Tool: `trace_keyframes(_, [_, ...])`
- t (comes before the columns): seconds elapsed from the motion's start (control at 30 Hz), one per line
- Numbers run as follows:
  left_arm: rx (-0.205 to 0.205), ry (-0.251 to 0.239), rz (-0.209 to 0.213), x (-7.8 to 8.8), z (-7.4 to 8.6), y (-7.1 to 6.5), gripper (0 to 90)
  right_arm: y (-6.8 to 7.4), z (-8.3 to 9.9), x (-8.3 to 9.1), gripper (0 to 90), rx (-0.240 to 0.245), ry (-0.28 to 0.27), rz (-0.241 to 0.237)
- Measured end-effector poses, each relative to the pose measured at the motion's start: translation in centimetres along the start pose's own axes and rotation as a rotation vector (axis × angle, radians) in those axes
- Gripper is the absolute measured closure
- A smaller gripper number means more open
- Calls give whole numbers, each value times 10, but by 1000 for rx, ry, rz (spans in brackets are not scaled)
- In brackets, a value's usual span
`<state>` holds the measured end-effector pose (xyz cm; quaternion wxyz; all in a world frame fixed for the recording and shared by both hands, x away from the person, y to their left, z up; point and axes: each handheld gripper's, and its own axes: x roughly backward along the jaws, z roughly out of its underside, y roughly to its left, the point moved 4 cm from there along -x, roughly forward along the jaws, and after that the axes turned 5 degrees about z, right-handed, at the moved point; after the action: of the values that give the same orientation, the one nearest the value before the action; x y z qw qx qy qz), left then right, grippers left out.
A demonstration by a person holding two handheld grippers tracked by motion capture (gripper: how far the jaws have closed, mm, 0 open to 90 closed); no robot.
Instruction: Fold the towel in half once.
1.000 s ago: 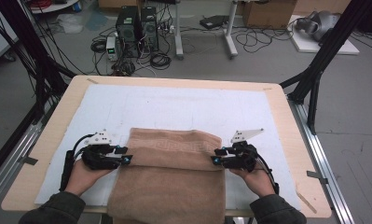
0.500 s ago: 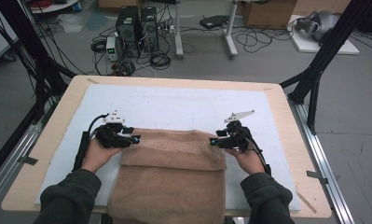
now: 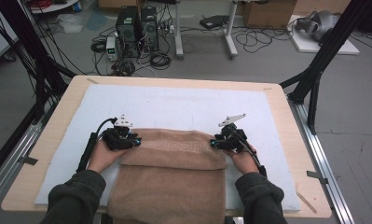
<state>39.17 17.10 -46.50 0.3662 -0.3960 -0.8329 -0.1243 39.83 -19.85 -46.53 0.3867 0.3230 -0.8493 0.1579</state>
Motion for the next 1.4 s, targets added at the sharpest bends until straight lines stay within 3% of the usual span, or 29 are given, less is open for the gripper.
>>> trace_keyframes(0.1, [29,-9,30,0,0,2,819,-3,0,0,787,-22,2,4])
trace_keyframes(0.33, [35,-16,37,3,-1,2,847,-8,0,2,876,-52,-5,-44])
trace_keyframes(0.47, [63,-73,63,16,-4,5,849,-10,-1,8,877,-78,-44,-88])
trace_keyframes(0.6, [60,-128,90,37,-7,1,847,-6,-4,23,878,-83,-99,-147])
trace_keyframes(0.67, [52,-165,98,50,-7,-7,846,-1,-5,34,877,-73,-128,-177])
trace_keyframes(0.73, [26,-200,121,63,-1,-19,845,11,-5,48,885,-51,-176,-243])
trace_keyframes(0.83, [-5,-218,133,77,14,-36,845,33,4,69,893,26,-198,-249])
trace_keyframes(0.9, [-46,-191,112,80,23,-42,841,43,10,77,885,59,-201,-251])
trace_keyframes(0.93, [-48,-169,99,77,27,-41,828,44,11,76,817,68,-186,-241])
trace_keyframes(1.0, [-24,-144,79,71,28,-36,709,40,10,68,759,68,-143,-210])
trace_keyframes(1.07, [10,-149,69,66,28,-27,622,31,4,56,729,58,-120,-167])
trace_keyframes(1.2, [59,-109,12,49,31,-8,516,19,-12,30,622,18,-108,-159])
trace_keyframes(1.3, [94,-63,27,37,34,-1,498,11,-17,8,553,1,-72,-101])
trace_keyframes(1.4, [80,-64,42,31,33,-3,559,5,-17,-6,525,-7,-54,-66])
